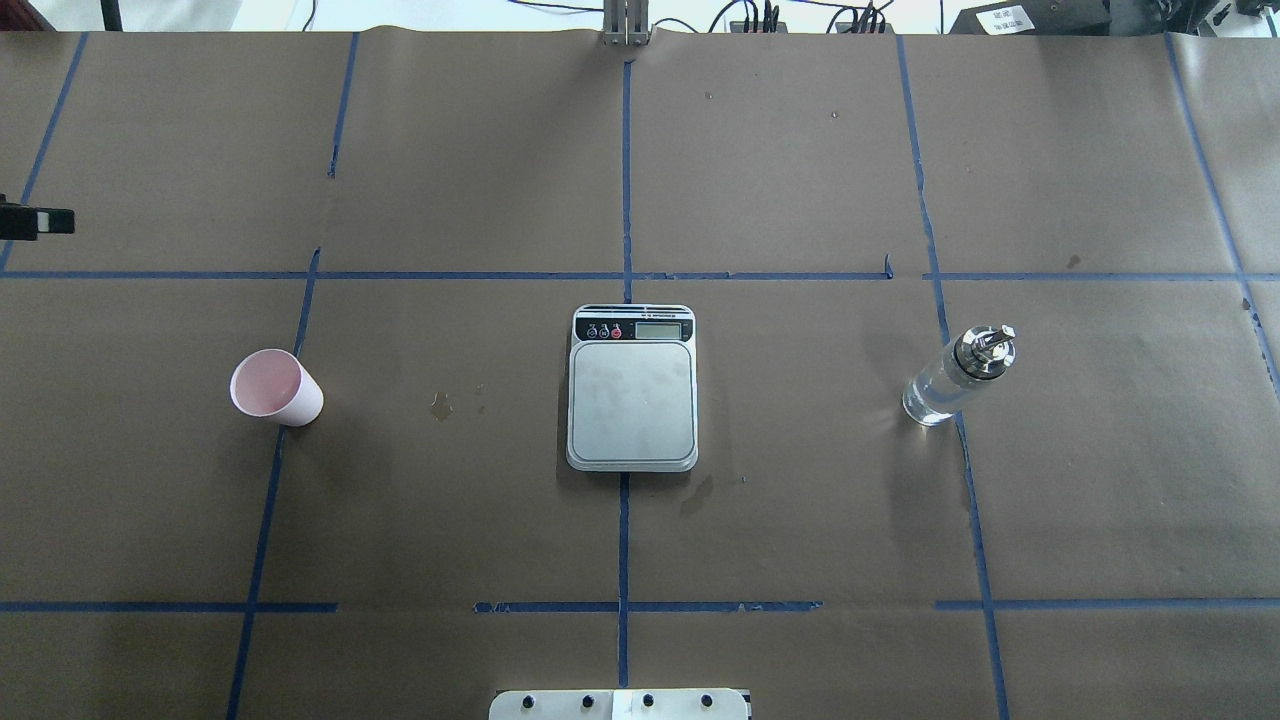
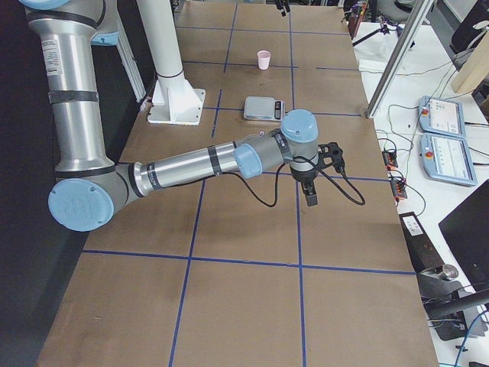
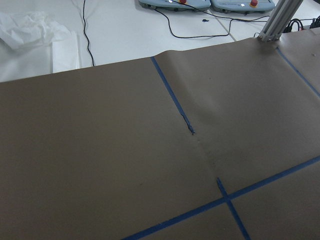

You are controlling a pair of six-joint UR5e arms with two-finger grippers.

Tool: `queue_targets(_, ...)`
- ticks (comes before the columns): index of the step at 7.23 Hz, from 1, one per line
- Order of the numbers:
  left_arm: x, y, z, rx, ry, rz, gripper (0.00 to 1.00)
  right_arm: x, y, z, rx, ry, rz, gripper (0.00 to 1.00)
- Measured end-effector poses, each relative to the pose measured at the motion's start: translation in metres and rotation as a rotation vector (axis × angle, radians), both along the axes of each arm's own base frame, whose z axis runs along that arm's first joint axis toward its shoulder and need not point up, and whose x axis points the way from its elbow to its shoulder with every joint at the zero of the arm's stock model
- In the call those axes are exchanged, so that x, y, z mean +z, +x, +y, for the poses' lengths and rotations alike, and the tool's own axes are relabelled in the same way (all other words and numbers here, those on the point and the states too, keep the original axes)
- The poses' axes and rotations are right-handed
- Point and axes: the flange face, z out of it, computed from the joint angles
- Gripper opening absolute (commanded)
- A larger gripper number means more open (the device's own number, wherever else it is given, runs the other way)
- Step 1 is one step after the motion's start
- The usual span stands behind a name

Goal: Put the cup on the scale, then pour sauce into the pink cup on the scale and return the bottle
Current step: 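Move the left gripper down to the pink paper cup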

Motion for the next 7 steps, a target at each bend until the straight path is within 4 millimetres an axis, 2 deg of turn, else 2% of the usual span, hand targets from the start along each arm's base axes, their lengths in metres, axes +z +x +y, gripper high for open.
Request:
queue_targets(1, 0.0, 0.043, 0.01, -0.028, -0.061, 0.013, 0.64, 0.0, -0.01, -0.001, 0.003, -0.007, 0.011, 1.0)
queue_targets(2, 0.002, 0.076, 0.019, -0.046, -0.11, 0.013, 0.63, 0.0, -0.014, -0.001, 0.004, -0.006, 0.016, 1.0)
queue_targets(3, 0.004, 0.1, 0.025, -0.055, -0.153, -0.008, 0.63, 0.0, -0.016, 0.0, 0.005, -0.005, 0.017, 1.0)
queue_targets(5, 0.004, 0.12, 0.029, -0.06, -0.196, -0.045, 0.55, 0.001, -0.016, 0.0, 0.004, -0.004, 0.018, 1.0)
queue_targets(6, -0.003, 0.123, 0.029, -0.059, -0.209, -0.056, 0.55, 0.002, -0.016, 0.001, 0.004, -0.005, 0.018, 1.0)
queue_targets(7, -0.019, 0.125, 0.028, -0.06, -0.225, -0.07, 0.55, 0.002, -0.016, 0.001, 0.004, -0.006, 0.018, 1.0)
